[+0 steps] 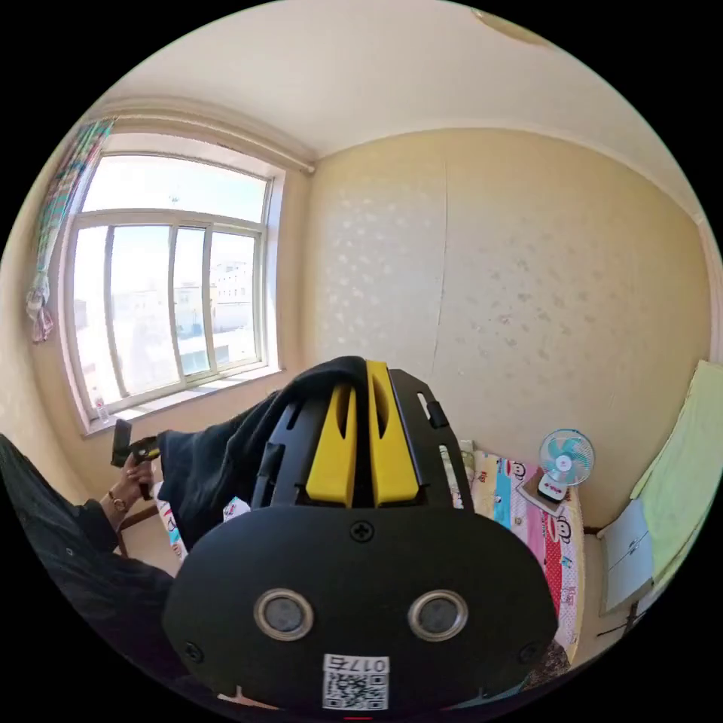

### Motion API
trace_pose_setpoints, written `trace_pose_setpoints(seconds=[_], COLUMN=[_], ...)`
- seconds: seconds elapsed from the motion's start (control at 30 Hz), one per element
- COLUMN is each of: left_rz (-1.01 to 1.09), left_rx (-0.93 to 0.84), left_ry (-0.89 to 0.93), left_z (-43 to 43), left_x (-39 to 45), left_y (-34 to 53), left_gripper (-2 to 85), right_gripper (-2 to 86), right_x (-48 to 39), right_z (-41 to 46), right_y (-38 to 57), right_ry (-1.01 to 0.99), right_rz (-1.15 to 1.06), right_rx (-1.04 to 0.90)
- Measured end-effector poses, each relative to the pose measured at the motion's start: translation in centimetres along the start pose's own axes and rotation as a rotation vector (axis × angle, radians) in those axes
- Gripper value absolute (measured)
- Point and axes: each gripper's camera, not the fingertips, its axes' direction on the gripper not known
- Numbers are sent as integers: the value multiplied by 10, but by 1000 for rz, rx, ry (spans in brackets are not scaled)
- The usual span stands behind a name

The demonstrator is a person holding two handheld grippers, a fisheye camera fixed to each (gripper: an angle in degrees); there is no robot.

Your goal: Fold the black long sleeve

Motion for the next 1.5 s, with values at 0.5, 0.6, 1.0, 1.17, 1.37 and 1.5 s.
trace_pose_setpoints(seconds=[0.5, 0.6, 1.0, 1.17, 1.37, 1.5], left_rz=[146, 94, -573, -571, -519, -657], left_rx=[-172, -215, -672, -724, -697, -870], left_ry=[-271, -377, -936, -1064, -1406, -1321], left_z=[-106, -74, 147, 82, -39, -74], left_x=[169, 145, -250, -253, -206, -240], left_y=[-147, -207, -280, -181, -115, -90], left_gripper=[8, 10, 108, 127, 159, 153], right_gripper=[29, 31, 65, 93, 126, 26], right_x=[64, 102, 251, 231, 220, 239], right_z=[27, 89, 518, 515, 489, 480], right_y=[137, 114, 252, 363, 497, 554], right_ry=[-331, -309, 166, 42, 37, -23], right_rz=[79, 138, 323, 394, 556, 634], right_rx=[-277, -393, -1101, -1230, -1444, -1622])
